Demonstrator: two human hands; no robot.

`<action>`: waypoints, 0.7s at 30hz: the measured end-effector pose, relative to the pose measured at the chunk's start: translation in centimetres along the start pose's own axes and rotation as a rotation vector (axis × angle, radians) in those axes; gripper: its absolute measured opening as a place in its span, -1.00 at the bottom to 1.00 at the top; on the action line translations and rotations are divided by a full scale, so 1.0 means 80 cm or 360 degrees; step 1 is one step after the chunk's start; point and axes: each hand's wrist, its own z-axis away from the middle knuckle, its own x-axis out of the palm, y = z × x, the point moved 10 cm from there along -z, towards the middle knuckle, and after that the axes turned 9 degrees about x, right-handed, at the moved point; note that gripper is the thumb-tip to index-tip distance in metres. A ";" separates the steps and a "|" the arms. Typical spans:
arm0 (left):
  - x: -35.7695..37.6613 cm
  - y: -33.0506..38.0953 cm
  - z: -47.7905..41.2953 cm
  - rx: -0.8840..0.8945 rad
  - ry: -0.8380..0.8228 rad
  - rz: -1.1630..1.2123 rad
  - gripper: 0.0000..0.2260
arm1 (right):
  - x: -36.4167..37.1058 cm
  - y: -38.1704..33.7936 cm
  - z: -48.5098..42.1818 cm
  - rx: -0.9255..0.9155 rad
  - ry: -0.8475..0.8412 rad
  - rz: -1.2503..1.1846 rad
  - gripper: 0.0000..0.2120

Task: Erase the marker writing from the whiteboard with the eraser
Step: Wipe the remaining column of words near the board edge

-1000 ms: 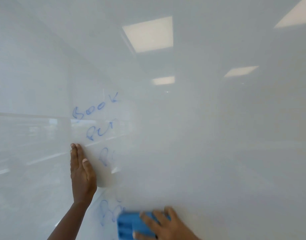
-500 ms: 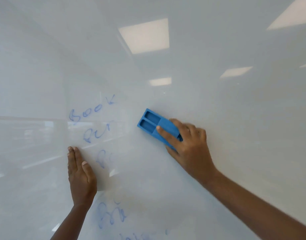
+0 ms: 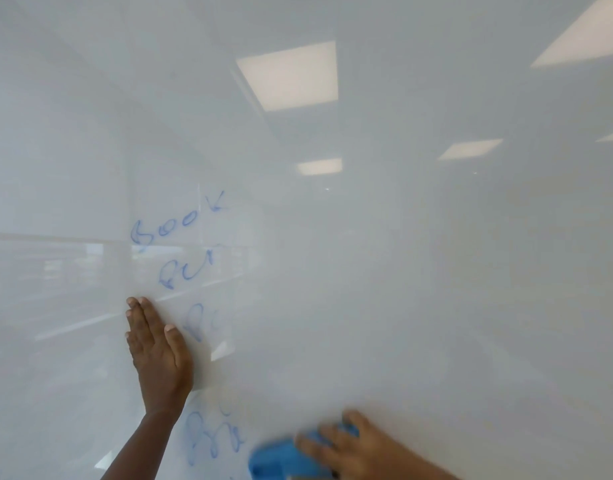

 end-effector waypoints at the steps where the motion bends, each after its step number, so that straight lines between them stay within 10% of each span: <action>1: -0.002 -0.003 0.000 -0.0024 0.0014 0.0008 -0.46 | 0.000 0.017 -0.019 -0.0001 -0.0017 -0.0087 -0.61; 10: 0.001 -0.005 0.001 0.0012 0.0000 -0.0033 -0.47 | -0.036 0.182 -0.147 0.0915 0.0306 -0.0128 -0.54; 21: -0.004 -0.008 0.000 0.0056 0.0023 -0.0061 -0.47 | 0.018 0.023 -0.097 -0.0204 0.0076 -0.0150 -0.64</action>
